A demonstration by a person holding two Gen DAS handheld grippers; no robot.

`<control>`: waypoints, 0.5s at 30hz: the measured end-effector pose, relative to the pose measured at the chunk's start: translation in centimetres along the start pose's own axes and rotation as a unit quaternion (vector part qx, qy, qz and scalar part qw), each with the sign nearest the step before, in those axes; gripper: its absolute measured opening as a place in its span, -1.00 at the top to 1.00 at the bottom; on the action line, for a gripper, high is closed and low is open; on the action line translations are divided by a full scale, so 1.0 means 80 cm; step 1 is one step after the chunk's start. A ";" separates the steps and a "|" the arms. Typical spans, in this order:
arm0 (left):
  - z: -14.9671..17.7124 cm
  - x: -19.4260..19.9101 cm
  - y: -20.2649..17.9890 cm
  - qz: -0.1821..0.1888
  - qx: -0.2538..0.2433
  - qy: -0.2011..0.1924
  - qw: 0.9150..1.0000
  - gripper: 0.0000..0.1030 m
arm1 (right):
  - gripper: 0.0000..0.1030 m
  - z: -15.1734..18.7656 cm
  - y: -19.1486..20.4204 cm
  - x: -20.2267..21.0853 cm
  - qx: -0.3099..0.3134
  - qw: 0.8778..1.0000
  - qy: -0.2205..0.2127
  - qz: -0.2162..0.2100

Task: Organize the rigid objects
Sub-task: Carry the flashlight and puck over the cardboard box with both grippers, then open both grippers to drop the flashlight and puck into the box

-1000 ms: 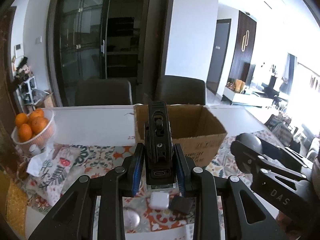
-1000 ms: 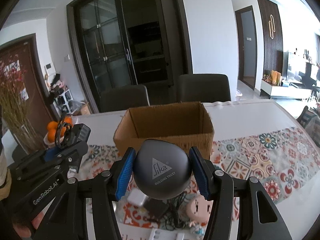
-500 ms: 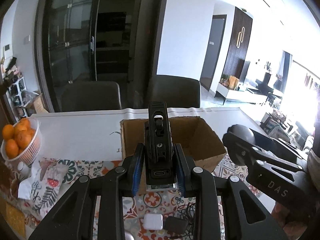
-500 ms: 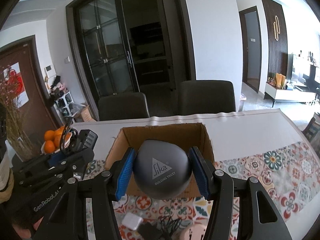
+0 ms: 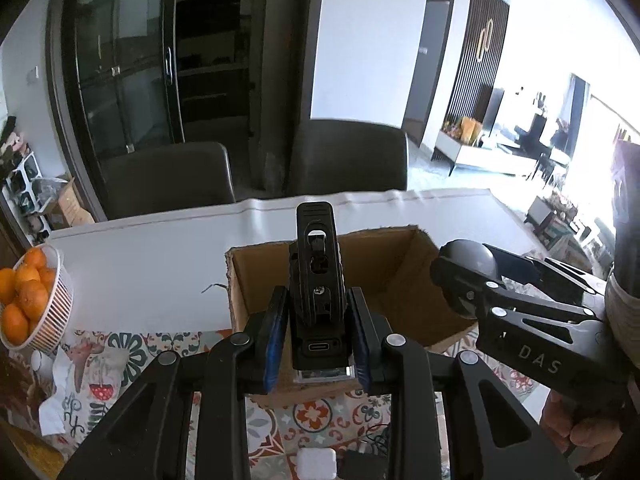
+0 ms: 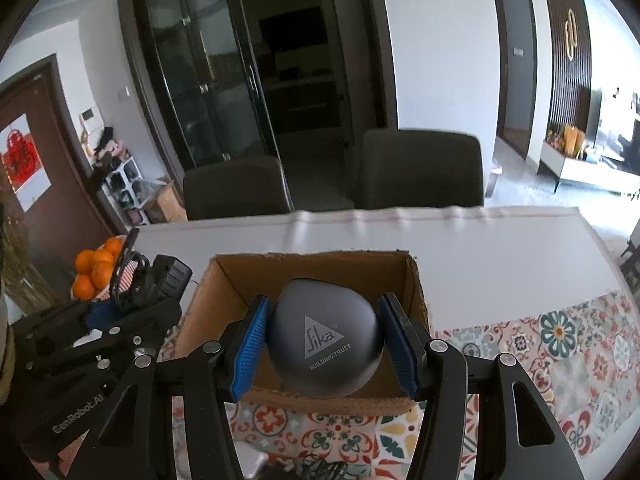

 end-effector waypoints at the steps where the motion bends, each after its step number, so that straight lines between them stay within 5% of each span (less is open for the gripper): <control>1: -0.002 -0.004 -0.001 0.000 -0.001 0.005 1.000 0.43 | -0.09 -0.001 -0.002 -0.007 0.000 1.000 0.008 -0.001; 15: -0.005 -0.081 -0.004 -0.008 -0.005 0.081 0.997 0.42 | -0.09 0.006 -0.040 -0.082 -0.018 0.996 0.090 -0.005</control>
Point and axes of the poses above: each gripper's, at about its wrist camera, not at the fingertips, and x roughly against the way its jaws point, y to its left, z to its underside, the point moved 2 cm from there along -x, roughly the way its jaws point, and after that the axes turned 2 degrees about -y, right-handed, at the moved point
